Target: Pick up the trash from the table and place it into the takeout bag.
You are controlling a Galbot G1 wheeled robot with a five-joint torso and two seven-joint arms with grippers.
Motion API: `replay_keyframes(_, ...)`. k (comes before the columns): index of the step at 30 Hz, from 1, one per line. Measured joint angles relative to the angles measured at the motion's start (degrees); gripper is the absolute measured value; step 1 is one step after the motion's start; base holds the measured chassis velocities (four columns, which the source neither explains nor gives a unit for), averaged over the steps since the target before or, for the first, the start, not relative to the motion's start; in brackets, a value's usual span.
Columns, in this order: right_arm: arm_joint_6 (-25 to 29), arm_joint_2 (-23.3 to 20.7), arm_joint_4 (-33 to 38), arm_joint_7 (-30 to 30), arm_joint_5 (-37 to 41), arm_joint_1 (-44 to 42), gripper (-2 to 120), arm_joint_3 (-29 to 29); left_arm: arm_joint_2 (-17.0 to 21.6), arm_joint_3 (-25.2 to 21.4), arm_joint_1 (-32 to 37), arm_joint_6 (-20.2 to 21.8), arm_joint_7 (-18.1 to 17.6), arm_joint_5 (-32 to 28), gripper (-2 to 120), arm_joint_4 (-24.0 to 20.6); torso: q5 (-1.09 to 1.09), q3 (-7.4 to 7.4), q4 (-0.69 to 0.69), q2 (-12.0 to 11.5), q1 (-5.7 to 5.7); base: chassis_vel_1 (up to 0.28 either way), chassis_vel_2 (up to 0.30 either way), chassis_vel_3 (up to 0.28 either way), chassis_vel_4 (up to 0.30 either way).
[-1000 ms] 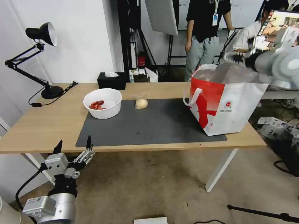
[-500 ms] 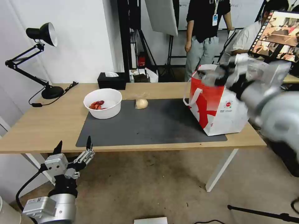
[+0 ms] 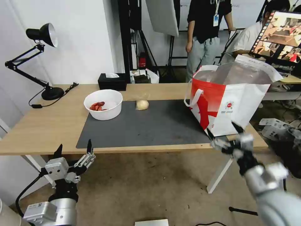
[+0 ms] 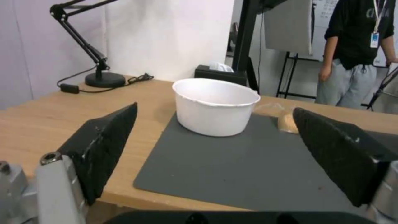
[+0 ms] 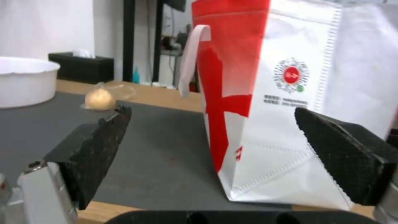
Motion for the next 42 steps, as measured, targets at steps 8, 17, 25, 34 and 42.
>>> replay_keyframes(8, 2.29, 4.46, 0.30, 0.09, -2.56, -0.92, 100, -0.39, -0.18, 0.39, 0.54, -0.32, 0.24, 0.59, 100, 0.00, 0.01, 0.01, 0.01, 0.00, 0.01, 0.000, 0.000, 0.000, 0.000)
replay_keyframes(17, 1.23, 4.16, 0.50, 0.61, -1.78, 0.09, 100, -0.61, -0.18, 0.38, 0.55, -0.52, 0.30, 0.67, 100, 0.00, 0.01, 0.01, 0.02, 0.00, 0.01, 0.000, 0.000, 0.000, 0.000)
replay_keyframes(25, -1.30, 2.74, 0.57, 0.91, 1.51, 1.48, 100, -0.80, -0.11, 0.38, 0.56, -0.52, 0.33, 0.77, 100, 0.00, 0.01, 0.01, 0.00, -0.01, 0.01, 0.000, 0.000, 0.000, 0.000)
replay_keyframes(34, -9.14, -7.01, -3.24, 2.19, 12.30, 16.05, 100, -7.20, -0.40, 0.31, 0.97, -0.62, 0.33, 0.81, 100, 0.00, 0.03, 0.02, 0.01, -0.01, 0.01, 0.000, 0.000, 0.000, 0.000)
replay_keyframes(42, -15.11, -12.68, -14.82, -0.43, 20.21, 41.66, 100, -23.19, -1.84, 0.41, 2.26, -1.86, 0.35, 2.41, 100, 0.00, 0.02, 0.02, 0.01, -0.01, 0.02, 0.000, 0.000, 0.000, 0.000)
